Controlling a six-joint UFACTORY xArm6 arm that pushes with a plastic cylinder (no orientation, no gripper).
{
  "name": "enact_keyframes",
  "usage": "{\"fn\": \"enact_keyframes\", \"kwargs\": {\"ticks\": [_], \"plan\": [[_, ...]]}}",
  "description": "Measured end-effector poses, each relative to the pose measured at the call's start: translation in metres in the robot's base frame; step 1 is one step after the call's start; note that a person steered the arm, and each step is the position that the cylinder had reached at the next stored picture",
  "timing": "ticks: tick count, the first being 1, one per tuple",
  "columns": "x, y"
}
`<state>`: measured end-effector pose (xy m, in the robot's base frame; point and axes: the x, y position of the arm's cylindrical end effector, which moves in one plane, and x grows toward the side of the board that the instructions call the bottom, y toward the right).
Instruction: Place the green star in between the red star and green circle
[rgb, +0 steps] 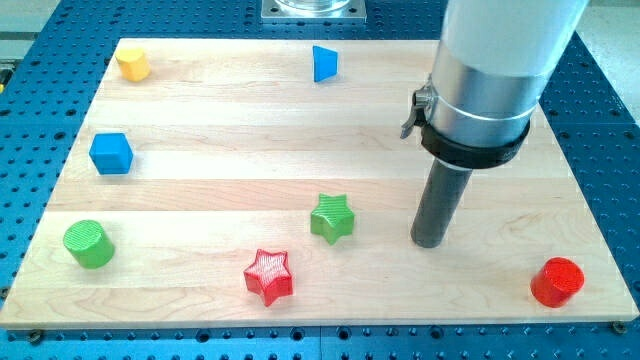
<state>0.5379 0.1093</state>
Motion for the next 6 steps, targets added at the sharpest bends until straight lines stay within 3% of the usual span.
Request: {"fn": "enact_keyframes", "kwargs": {"ticks": [1, 2, 3, 6], "plan": [[0.001, -0.079], [-0.002, -0.085], [-0.034, -0.07], [-0.024, -0.195]]}}
